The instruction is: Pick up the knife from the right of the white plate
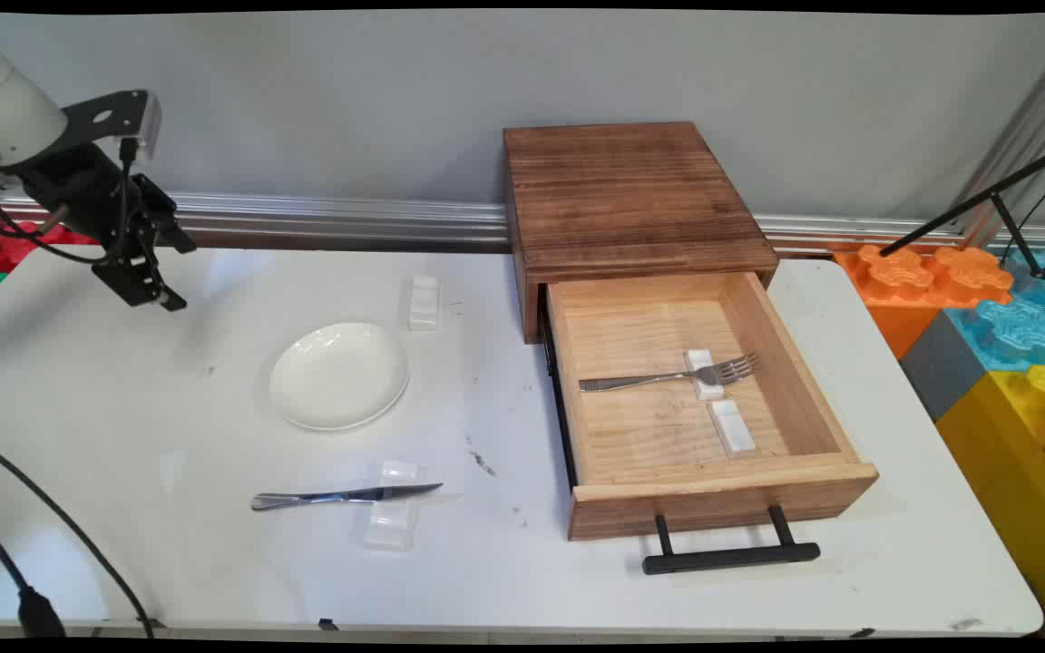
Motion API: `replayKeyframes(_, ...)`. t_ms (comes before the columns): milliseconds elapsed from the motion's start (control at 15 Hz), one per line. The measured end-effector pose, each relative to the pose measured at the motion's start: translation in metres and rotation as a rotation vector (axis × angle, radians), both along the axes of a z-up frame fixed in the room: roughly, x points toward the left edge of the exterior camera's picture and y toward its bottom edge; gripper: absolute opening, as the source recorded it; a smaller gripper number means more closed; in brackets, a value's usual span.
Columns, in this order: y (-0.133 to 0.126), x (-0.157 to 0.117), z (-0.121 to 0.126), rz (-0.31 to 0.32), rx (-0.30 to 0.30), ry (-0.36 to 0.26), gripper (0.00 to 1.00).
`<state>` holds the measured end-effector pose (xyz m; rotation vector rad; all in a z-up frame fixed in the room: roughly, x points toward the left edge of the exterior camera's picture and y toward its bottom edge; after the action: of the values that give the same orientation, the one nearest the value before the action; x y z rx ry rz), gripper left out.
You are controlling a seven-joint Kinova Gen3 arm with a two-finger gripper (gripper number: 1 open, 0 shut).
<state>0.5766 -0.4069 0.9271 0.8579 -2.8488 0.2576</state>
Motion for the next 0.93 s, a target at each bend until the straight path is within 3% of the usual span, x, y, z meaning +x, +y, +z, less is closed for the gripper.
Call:
replayKeyframes(400,0.027,-0.023,-0.009,-0.045,0.039,0.101,1.0)
replayKeyframes(933,0.068,-0.066,-0.042,-0.08,0.101,0.208,1.0)
